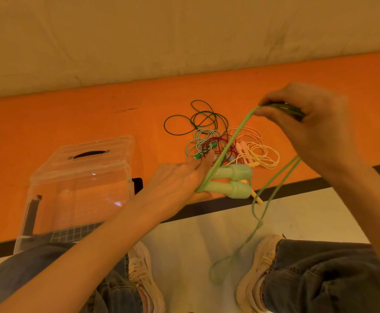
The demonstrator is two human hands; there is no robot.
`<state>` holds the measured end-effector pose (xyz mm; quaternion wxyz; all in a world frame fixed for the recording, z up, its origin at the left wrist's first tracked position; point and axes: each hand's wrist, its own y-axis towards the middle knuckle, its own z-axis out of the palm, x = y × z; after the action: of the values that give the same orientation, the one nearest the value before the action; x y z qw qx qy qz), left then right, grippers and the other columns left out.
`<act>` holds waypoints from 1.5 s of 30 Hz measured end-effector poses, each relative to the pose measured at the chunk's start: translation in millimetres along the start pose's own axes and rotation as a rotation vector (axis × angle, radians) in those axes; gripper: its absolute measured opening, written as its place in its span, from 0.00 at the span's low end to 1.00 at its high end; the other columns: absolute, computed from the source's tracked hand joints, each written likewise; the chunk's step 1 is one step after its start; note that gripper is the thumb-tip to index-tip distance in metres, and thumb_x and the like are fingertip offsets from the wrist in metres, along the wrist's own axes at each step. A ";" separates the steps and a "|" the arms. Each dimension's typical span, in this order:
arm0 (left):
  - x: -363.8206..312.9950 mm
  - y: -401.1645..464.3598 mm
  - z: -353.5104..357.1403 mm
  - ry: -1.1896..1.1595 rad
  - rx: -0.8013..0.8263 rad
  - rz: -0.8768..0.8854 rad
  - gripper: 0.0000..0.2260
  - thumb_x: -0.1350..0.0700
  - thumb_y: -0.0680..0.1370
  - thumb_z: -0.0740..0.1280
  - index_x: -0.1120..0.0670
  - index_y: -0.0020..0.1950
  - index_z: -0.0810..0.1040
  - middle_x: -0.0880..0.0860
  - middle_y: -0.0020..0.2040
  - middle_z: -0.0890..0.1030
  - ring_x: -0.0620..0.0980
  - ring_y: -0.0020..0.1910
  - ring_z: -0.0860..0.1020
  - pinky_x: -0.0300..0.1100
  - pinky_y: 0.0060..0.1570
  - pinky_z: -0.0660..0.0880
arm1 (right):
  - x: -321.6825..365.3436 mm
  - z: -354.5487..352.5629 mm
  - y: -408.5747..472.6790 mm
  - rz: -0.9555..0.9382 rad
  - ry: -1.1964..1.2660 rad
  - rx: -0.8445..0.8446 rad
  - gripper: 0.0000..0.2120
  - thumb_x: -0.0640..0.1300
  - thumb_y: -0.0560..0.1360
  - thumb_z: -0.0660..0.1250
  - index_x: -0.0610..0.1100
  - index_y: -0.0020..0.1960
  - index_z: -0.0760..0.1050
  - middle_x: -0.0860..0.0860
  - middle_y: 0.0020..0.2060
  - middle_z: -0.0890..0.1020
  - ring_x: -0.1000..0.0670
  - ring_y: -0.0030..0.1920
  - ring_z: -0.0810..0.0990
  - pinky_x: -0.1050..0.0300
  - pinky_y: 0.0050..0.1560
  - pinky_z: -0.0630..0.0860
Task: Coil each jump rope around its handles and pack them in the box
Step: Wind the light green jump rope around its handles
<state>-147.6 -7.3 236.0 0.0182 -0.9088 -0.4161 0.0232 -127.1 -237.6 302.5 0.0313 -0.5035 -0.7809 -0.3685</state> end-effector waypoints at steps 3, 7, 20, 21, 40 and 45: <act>-3.0 -2.9 -2.5 -0.067 -0.025 0.003 0.39 0.36 0.78 0.58 0.54 0.79 0.44 0.51 0.65 0.73 0.51 0.56 0.77 0.46 0.43 0.74 | -4.1 8.6 4.2 0.012 -0.019 -0.001 0.13 0.52 0.76 0.67 0.42 0.48 0.81 0.49 0.41 0.82 0.46 0.39 0.78 0.42 0.39 0.73; -9.0 -10.4 -8.1 -0.098 -0.206 0.061 0.49 0.36 0.70 0.69 0.64 0.77 0.52 0.54 0.44 0.81 0.51 0.34 0.79 0.41 0.24 0.71 | -10.4 16.4 6.9 0.060 0.007 0.030 0.14 0.55 0.74 0.66 0.45 0.47 0.81 0.53 0.41 0.82 0.49 0.41 0.79 0.42 0.40 0.75; -24.3 -15.8 -2.5 -0.212 -0.212 0.229 0.23 0.47 0.66 0.78 0.55 0.55 0.77 0.51 0.40 0.78 0.49 0.36 0.78 0.36 0.25 0.66 | -23.6 30.7 7.2 0.150 0.097 0.155 0.19 0.64 0.68 0.66 0.50 0.44 0.83 0.54 0.39 0.82 0.58 0.36 0.74 0.49 0.35 0.71; -22.1 -16.2 -2.9 -0.237 -0.196 0.220 0.20 0.49 0.68 0.77 0.55 0.54 0.76 0.51 0.41 0.78 0.50 0.36 0.78 0.37 0.25 0.67 | -24.6 29.4 6.7 0.167 0.089 0.156 0.20 0.65 0.67 0.65 0.50 0.44 0.83 0.53 0.39 0.82 0.58 0.35 0.74 0.49 0.34 0.70; -23.3 -16.6 -1.3 -0.198 0.030 0.050 0.18 0.53 0.81 0.61 0.53 0.70 0.62 0.52 0.56 0.72 0.53 0.51 0.75 0.46 0.40 0.72 | -28.7 24.1 5.3 0.271 0.135 0.178 0.04 0.47 0.73 0.71 0.48 0.46 0.82 0.55 0.38 0.82 0.53 0.39 0.80 0.50 0.41 0.78; -22.9 -20.3 -1.9 -0.257 -0.063 0.066 0.17 0.54 0.79 0.65 0.53 0.67 0.66 0.52 0.53 0.73 0.51 0.49 0.74 0.44 0.37 0.69 | -26.6 25.1 4.2 0.285 0.135 0.179 0.03 0.48 0.72 0.72 0.50 0.45 0.81 0.53 0.37 0.82 0.53 0.37 0.80 0.56 0.38 0.76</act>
<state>-177.8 -11.5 239.6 -0.0647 -0.9116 -0.3855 0.1269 -102.5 -241.8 275.4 0.1800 -0.5784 -0.7274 -0.3224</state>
